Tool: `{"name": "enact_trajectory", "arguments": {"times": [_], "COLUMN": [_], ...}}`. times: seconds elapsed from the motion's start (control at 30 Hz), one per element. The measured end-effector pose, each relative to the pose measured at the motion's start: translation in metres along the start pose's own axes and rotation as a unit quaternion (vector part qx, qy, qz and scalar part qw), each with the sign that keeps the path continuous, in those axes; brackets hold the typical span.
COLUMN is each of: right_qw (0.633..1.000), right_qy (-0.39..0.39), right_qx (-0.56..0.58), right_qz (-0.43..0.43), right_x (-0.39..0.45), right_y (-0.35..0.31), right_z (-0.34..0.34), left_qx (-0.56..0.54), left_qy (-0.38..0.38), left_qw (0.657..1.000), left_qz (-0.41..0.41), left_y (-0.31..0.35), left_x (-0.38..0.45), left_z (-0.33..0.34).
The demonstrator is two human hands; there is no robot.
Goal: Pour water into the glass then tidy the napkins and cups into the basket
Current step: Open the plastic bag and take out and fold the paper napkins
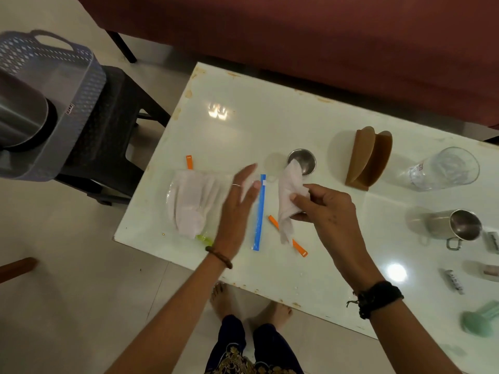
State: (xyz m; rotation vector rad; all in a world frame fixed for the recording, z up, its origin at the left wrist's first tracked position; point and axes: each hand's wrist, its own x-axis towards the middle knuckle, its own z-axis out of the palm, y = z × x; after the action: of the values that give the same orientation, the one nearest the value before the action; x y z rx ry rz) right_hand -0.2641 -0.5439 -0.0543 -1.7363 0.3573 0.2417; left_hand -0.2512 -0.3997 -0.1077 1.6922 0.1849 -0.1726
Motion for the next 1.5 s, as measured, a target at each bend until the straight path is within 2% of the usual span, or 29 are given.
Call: {"name": "enact_trajectory", "arguments": {"times": [0.03,0.1,0.2,0.33,0.43,0.57,0.7,0.93,1.0,1.1,1.17,1.23,1.33,1.4,1.5], "right_qw": [1.000,0.999,0.997,0.996,0.996,0.995,0.991,0.983,0.979,0.975,0.981,0.990,0.997,0.999,1.000], "right_qy": [-0.006,-0.025,-0.039,-0.034,-0.029,-0.015,0.012,0.023,0.002,-0.070,-0.095,-0.099,-0.061,-0.030,-0.027], "right_qx": [-0.001,0.025,0.070,0.080,0.086,0.094,0.119,0.164,0.185,0.199,0.157,0.091,0.046,0.025,-0.016], "right_qz": [-0.005,-0.012,-0.001,0.023,0.022,0.035,0.058,0.084,0.082,0.062,0.056,0.046,0.024,0.017,0.004], "right_x": [0.001,0.001,0.003,0.004,0.003,0.005,0.010,0.017,0.017,0.014,0.012,0.011,0.011,0.013,0.012], "right_y": [-0.003,-0.010,-0.018,-0.020,-0.018,-0.018,-0.019,-0.020,-0.020,-0.022,-0.020,-0.017,-0.015,-0.013,-0.012], "right_z": [0.001,0.003,0.004,0.002,0.000,-0.009,-0.028,-0.042,-0.040,-0.031,-0.025,-0.019,-0.017,-0.019,-0.019], "left_qx": [-0.073,-0.219,-0.345,-0.438,-0.442,-0.401,-0.393,-0.395,-0.409,-0.441,-0.453,-0.481,-0.512,-0.505,-0.469], "left_qy": [-0.058,-0.107,-0.097,-0.108,-0.151,-0.193,-0.185,-0.182,-0.188,-0.194,-0.201,-0.243,-0.269,-0.259,-0.209], "left_qw": [0.995,0.966,0.916,0.868,0.856,0.860,0.865,0.856,0.848,0.831,0.812,0.778,0.749,0.758,0.793], "left_qz": [-0.020,-0.090,-0.180,-0.208,-0.220,-0.251,-0.251,-0.281,-0.280,-0.277,-0.308,-0.323,-0.322,-0.321,-0.327], "left_y": [0.010,0.023,0.032,0.031,0.028,0.025,0.022,0.012,0.013,0.013,0.009,0.006,0.003,0.002,0.004], "left_x": [-0.003,-0.008,-0.008,-0.008,-0.008,-0.006,-0.001,0.009,0.009,0.008,0.008,0.010,0.012,0.014,0.017], "left_z": [0.013,0.031,0.039,0.032,0.027,0.020,0.008,-0.004,-0.003,0.002,0.008,0.014,0.020,0.020,0.016]}}
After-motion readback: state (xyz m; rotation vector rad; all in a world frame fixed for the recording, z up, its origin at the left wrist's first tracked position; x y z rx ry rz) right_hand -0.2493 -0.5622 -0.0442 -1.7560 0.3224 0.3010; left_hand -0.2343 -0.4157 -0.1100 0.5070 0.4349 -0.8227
